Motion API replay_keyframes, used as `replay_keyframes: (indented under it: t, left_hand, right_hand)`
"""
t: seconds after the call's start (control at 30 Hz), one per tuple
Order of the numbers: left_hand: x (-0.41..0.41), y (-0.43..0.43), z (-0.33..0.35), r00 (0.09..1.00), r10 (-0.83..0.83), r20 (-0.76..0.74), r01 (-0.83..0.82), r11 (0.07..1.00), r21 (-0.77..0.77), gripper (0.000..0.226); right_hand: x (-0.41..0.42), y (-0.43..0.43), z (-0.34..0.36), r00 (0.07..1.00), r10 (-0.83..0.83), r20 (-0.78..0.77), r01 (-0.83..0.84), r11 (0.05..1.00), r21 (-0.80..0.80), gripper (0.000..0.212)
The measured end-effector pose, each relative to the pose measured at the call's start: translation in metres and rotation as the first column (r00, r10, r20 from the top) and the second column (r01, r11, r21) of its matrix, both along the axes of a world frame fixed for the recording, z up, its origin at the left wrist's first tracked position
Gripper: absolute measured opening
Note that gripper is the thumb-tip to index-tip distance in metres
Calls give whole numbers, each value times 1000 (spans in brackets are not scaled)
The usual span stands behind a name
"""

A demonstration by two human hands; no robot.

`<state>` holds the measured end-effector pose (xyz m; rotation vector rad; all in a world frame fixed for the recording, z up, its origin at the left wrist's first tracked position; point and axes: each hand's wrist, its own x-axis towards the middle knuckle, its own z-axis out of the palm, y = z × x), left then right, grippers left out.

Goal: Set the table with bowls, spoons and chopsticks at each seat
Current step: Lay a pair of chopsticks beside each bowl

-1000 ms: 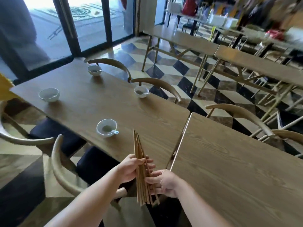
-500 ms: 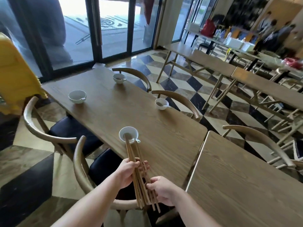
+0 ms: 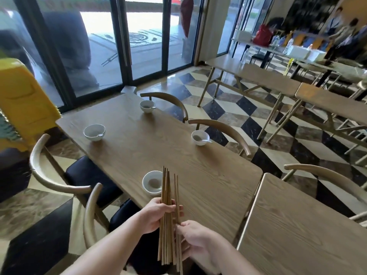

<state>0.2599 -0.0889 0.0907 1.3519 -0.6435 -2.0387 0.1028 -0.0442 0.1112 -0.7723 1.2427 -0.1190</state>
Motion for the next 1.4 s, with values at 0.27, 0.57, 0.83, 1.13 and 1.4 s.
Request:
replay_keyframes:
  t: [0.27,0.57,0.83,1.13,1.4]
  left_hand:
    - [-13,-39,-1,998,-53,45,51,998,42,27]
    - [4,-63,-14,988,-142,63,139,989,54,26]
    - [63,-94,-22,972,-234,7,233,971,57,23]
    - [109,-121,-35,873,-486,52,484,874,37,15]
    - [110,-132,-20,857,-512,53,511,859,26,10]
  right_hand:
    - [-23,-40,-14,974,-44,222,15,991,131,44]
    - [-6,-55,-23,966,-56,252,16,987,161,36]
    - [60,-63,-12,974,-161,159,146,984,102,43]
    - [134,-48,-10,898,-425,118,419,905,74,23]
    - [142,-40,-3,801,-593,79,596,803,-22,29]
